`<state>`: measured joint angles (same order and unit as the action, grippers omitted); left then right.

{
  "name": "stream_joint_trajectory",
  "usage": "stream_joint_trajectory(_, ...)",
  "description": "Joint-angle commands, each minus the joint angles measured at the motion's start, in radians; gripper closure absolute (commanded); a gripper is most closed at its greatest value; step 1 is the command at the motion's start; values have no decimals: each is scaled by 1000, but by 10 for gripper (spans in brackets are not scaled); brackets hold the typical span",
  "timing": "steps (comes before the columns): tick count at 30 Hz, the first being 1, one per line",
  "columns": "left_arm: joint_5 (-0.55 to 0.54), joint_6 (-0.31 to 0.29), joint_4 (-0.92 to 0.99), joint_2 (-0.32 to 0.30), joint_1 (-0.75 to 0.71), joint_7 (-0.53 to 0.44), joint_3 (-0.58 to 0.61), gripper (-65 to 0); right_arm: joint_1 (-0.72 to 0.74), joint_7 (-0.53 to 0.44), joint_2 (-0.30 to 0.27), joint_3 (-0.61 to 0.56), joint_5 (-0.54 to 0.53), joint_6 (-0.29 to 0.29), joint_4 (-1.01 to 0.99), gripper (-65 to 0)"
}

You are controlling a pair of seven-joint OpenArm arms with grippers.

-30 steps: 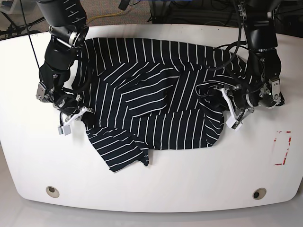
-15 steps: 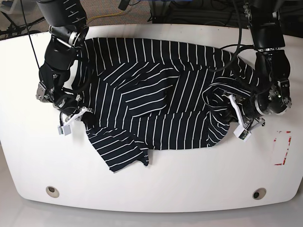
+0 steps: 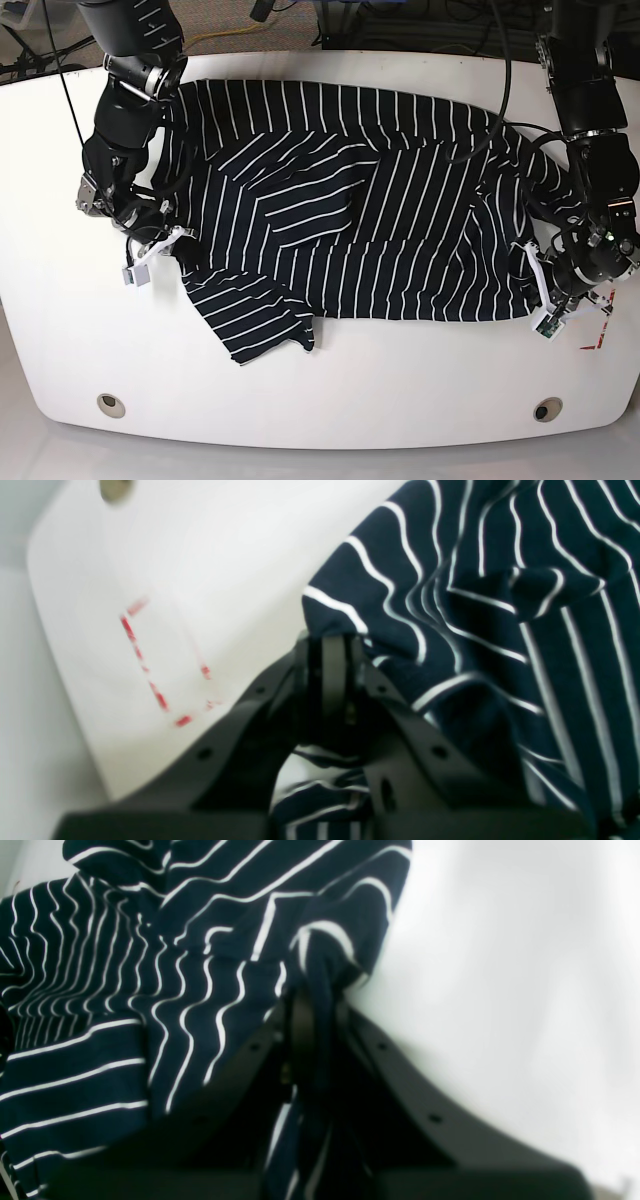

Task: Fold the T-shirt properly
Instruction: 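Pull the grasped fabric outward with the left gripper to spread the shirt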

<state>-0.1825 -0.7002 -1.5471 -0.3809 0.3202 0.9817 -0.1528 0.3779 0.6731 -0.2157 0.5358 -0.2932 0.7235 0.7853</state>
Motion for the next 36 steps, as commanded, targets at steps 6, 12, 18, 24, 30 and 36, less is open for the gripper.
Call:
stream_joint_trajectory(6,68,2,233,-46,170,-79,-6,-11,0,64,5,-3,65,-25,0,-33)
stream_joint_trajectory(12,76,2,334,-71,231,-157,-4,-11,0,64,9,-3,65,-25,0,-33)
stream_joint_trajectory(18,71,2,330,-109,236,-160,-1,-13,0,64,9,-3,65,-25,0,-33)
stream_joint_trajectory(24,67,2,330,-154,257,-159,-4,-228,-3,64,6,-3,65,-25,0,-33)
stream_joint_trajectory(30,67,2,333,-154,268,-154,-129,-497,-3,64,9,-3,65,-25,0,-33)
stream_joint_trajectory(36,-165,2,337,-163,264,-54,-276,-499,-1,64,11,-3,65,-25,0,-33)
